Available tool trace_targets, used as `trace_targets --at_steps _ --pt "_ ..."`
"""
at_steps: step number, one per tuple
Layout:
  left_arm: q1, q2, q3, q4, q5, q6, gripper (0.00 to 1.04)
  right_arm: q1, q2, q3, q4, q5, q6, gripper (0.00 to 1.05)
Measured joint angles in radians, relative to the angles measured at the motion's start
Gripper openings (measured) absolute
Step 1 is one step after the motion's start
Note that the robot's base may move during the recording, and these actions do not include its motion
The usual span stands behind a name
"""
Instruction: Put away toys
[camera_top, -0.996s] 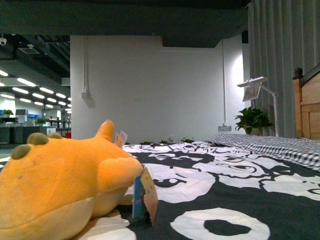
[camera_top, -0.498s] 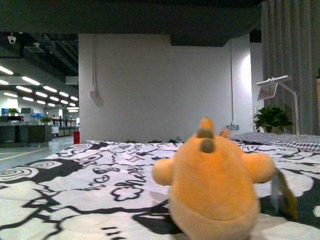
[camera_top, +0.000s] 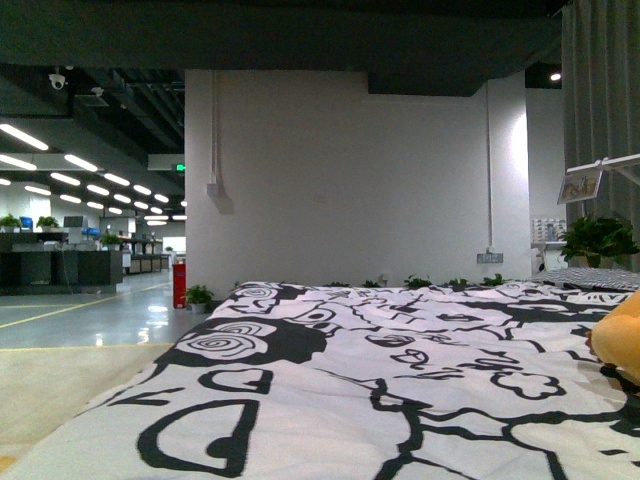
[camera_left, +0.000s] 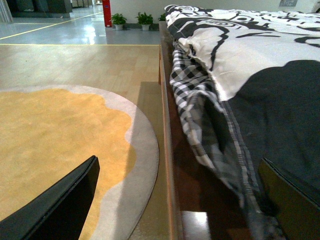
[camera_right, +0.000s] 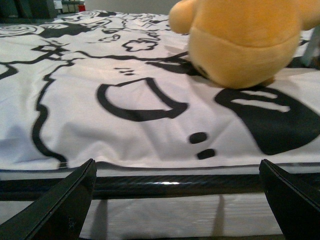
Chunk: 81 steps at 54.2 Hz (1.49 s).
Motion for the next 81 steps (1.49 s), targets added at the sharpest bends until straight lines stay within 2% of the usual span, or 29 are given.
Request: trace_targets --at_steps 36,37,41,44,47,57,69,81 --pt "0.0 0.0 0.0 0.0 0.002 0.0 0.99 0.0 0.0 0.0 0.0 0.003 0.0 0.98" --pt "0.0 0.0 0.0 0.0 0.002 0.0 0.99 0.005 0.003 0.0 -0.002 0.014 0.003 0.98" --pt "0.0 0.0 0.0 0.0 0.002 0.0 0.99 0.044 0.05 0.005 -0.008 0.18 0.063 0.98" --pt "0.0 0.0 0.0 0.0 0.002 0.0 0.99 0.042 0.114 0.007 0.032 0.222 0.099 0.98" --pt "0.0 0.0 0.0 0.0 0.002 0.0 0.99 0.032 0.183 0.018 0.092 0.225 0.118 0.98" --pt "0.0 0.0 0.0 0.0 0.002 0.0 0.99 -0.026 0.412 0.101 0.302 0.149 0.133 0.98" --pt "0.0 0.0 0.0 0.0 0.002 0.0 0.99 -0.09 0.635 0.209 0.468 0.078 0.125 0.98" --pt "0.0 0.0 0.0 0.0 0.002 0.0 0.99 -0.069 0.848 0.342 0.637 0.097 0.052 0.98"
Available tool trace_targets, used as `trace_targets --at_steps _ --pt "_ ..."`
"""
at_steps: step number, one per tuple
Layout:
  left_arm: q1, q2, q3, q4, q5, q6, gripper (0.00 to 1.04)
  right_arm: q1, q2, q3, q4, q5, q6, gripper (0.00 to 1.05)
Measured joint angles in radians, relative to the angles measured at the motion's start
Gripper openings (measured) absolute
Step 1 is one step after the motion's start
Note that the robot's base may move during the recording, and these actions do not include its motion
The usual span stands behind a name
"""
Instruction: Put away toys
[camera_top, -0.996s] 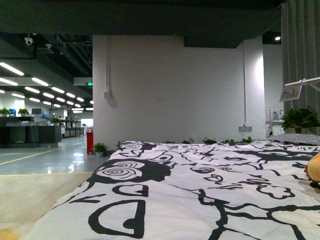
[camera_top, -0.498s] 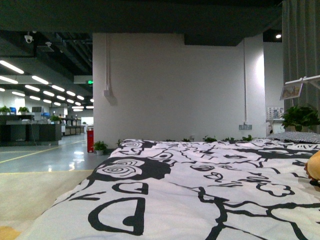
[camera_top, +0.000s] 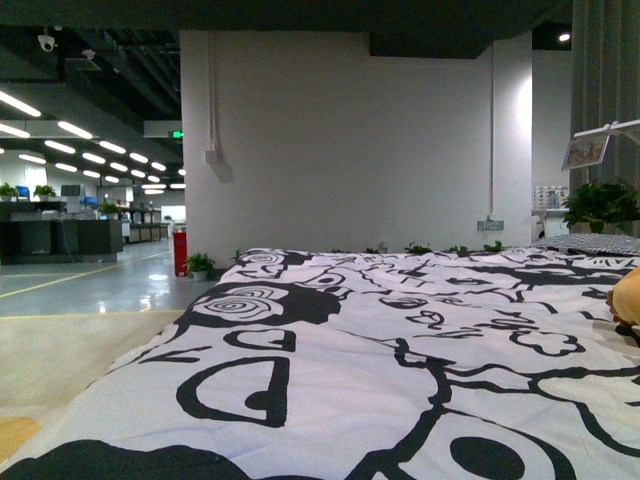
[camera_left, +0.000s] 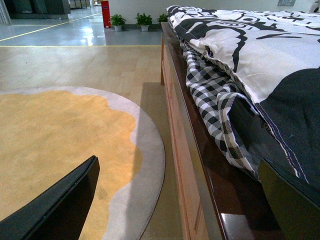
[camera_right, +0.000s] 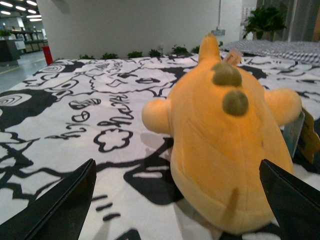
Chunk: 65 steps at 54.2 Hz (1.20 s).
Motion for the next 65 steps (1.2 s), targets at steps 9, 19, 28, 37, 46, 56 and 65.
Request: trace_targets --at_steps 9,19,28,37,46,56,65 --pt "0.0 0.0 0.0 0.0 0.0 0.0 0.99 0.038 0.155 0.103 0.113 0.035 -0.082 0.98" --pt "0.0 0.0 0.0 0.0 0.0 0.0 0.99 0.048 0.293 0.214 0.197 0.068 -0.166 0.98" --pt "0.0 0.0 0.0 0.0 0.0 0.0 0.99 0.031 0.383 0.287 0.228 0.071 -0.208 0.98" --pt "0.0 0.0 0.0 0.0 0.0 0.0 0.99 -0.028 0.439 0.317 0.237 0.045 -0.229 0.98" --pt "0.0 0.0 0.0 0.0 0.0 0.0 0.99 -0.098 0.471 0.328 0.243 0.011 -0.232 0.98" --pt "0.0 0.0 0.0 0.0 0.0 0.0 0.99 -0.16 0.487 0.33 0.243 -0.034 -0.231 0.98" --pt "0.0 0.0 0.0 0.0 0.0 0.0 0.99 -0.169 0.485 0.314 0.23 -0.066 -0.215 0.98"
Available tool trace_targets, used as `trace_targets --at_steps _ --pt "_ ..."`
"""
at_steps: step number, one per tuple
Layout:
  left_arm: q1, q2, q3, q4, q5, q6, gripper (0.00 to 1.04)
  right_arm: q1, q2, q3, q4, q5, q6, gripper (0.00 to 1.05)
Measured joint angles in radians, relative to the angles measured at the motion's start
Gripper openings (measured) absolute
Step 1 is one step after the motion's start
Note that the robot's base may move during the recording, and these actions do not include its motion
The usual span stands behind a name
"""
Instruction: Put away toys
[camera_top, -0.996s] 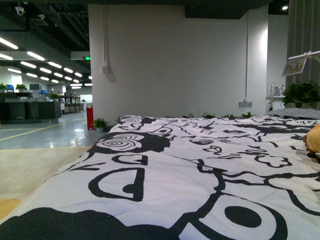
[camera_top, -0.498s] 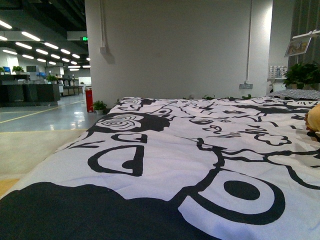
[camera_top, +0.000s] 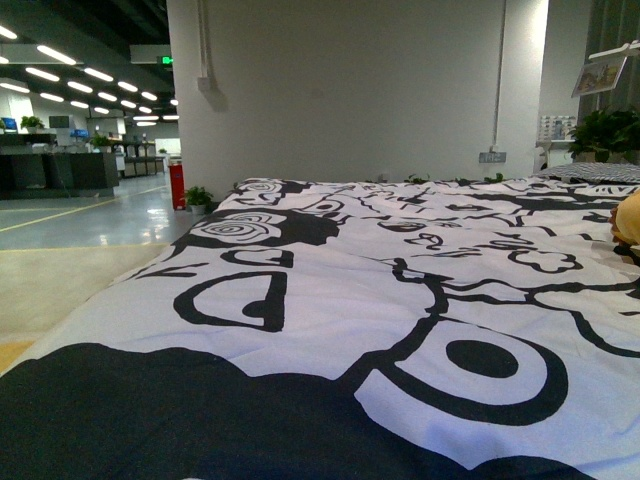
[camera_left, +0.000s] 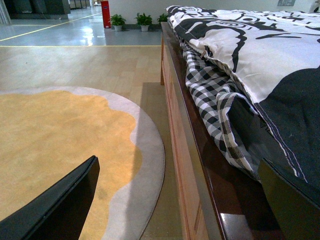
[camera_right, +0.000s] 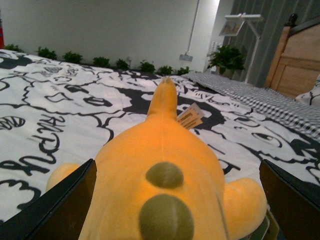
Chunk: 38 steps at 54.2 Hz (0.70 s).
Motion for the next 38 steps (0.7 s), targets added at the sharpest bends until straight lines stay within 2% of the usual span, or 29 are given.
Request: trace_targets --at_steps 16,38 --pt "0.0 0.0 0.0 0.0 0.0 0.0 0.99 0.021 -0.036 -0.079 -0.019 -0.02 0.031 0.98" --pt "0.0 0.0 0.0 0.0 0.0 0.0 0.99 0.132 -0.026 -0.142 0.06 0.053 0.011 0.98"
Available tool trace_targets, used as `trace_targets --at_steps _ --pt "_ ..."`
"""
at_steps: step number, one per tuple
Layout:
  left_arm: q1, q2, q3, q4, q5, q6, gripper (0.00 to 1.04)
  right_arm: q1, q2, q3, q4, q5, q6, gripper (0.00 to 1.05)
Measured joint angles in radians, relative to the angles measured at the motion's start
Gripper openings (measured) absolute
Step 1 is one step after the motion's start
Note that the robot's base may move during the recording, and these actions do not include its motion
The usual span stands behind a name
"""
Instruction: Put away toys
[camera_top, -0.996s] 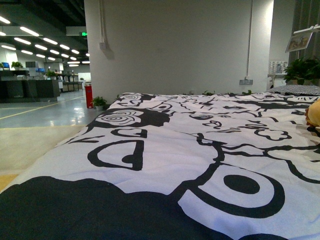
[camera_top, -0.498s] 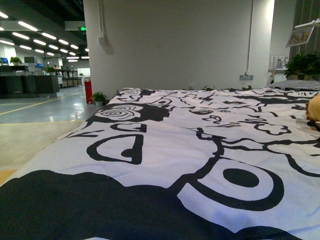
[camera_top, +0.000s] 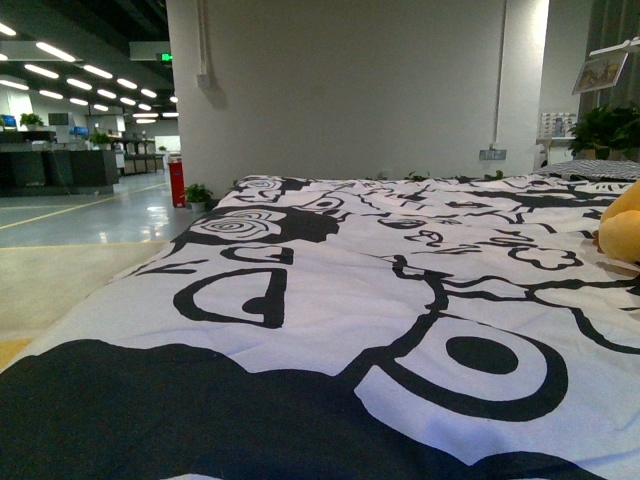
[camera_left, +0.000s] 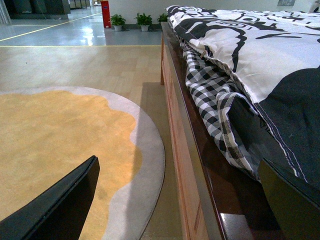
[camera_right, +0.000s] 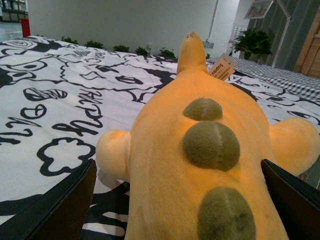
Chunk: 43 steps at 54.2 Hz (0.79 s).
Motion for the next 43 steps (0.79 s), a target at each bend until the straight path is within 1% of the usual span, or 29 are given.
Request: trace_targets --at_steps 10,12,21,24,29,30,31,32,37,43 --pt "0.0 0.0 0.0 0.0 0.0 0.0 0.99 0.024 0.007 -0.016 0.044 0.01 -0.035 0.98" --pt "0.0 0.0 0.0 0.0 0.0 0.0 0.99 0.025 0.01 -0.019 0.053 0.012 -0.039 0.95" --pt "0.0 0.0 0.0 0.0 0.0 0.0 0.99 0.031 0.026 -0.038 0.112 0.023 -0.079 0.68" --pt "0.0 0.0 0.0 0.0 0.0 0.0 0.99 0.032 0.03 -0.043 0.128 0.023 -0.085 0.61" --pt "0.0 0.0 0.0 0.0 0.0 0.0 0.99 0.036 0.039 -0.051 0.159 0.024 -0.101 0.46" --pt "0.0 0.0 0.0 0.0 0.0 0.0 0.99 0.036 0.04 -0.052 0.162 0.024 -0.103 0.44" --pt "0.0 0.0 0.0 0.0 0.0 0.0 0.99 0.037 0.043 -0.054 0.168 0.024 -0.106 0.39" --pt "0.0 0.0 0.0 0.0 0.0 0.0 0.99 0.037 0.043 -0.054 0.17 0.024 -0.108 0.38" --pt "0.0 0.0 0.0 0.0 0.0 0.0 0.99 0.036 0.047 -0.058 0.181 0.03 -0.11 0.23" --pt "0.0 0.0 0.0 0.0 0.0 0.0 0.99 0.033 0.049 -0.058 0.187 0.026 -0.11 0.1"
